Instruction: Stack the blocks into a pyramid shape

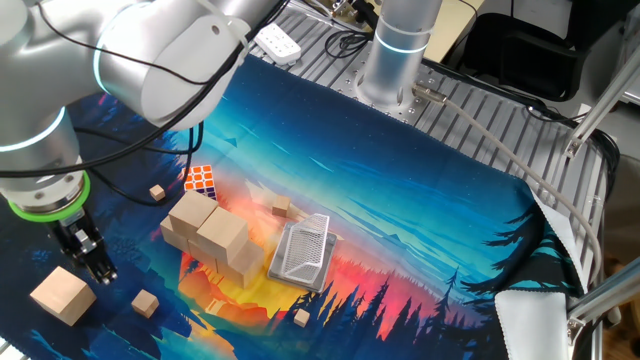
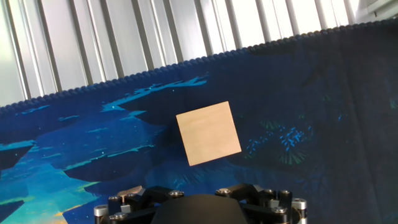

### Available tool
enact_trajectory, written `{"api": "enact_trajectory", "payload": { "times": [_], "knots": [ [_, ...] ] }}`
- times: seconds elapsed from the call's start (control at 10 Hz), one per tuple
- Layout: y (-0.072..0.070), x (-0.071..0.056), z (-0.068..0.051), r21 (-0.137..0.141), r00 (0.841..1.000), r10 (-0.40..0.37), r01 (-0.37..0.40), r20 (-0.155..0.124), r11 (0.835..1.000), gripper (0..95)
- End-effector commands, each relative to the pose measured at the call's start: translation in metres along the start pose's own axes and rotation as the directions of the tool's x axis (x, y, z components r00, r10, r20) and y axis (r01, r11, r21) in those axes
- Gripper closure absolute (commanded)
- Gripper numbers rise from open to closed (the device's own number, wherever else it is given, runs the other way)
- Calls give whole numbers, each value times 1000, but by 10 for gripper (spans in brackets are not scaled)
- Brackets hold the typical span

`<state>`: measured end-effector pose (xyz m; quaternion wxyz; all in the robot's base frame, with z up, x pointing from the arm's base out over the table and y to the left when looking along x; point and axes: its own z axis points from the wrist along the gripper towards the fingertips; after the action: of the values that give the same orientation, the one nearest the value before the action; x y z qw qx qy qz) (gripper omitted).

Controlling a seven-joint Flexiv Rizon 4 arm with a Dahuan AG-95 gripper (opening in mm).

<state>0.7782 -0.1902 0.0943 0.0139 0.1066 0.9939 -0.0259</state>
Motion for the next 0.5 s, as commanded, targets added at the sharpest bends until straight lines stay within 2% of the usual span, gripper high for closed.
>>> {"api": "enact_trajectory", "payload": {
  "times": [0.1,0.5],
  "knots": [
    [-1,1,0,1,1000,4,-4,1,1000,0],
    [-2,1,0,2,1000,6,-6,2,1000,0]
  ]
}}
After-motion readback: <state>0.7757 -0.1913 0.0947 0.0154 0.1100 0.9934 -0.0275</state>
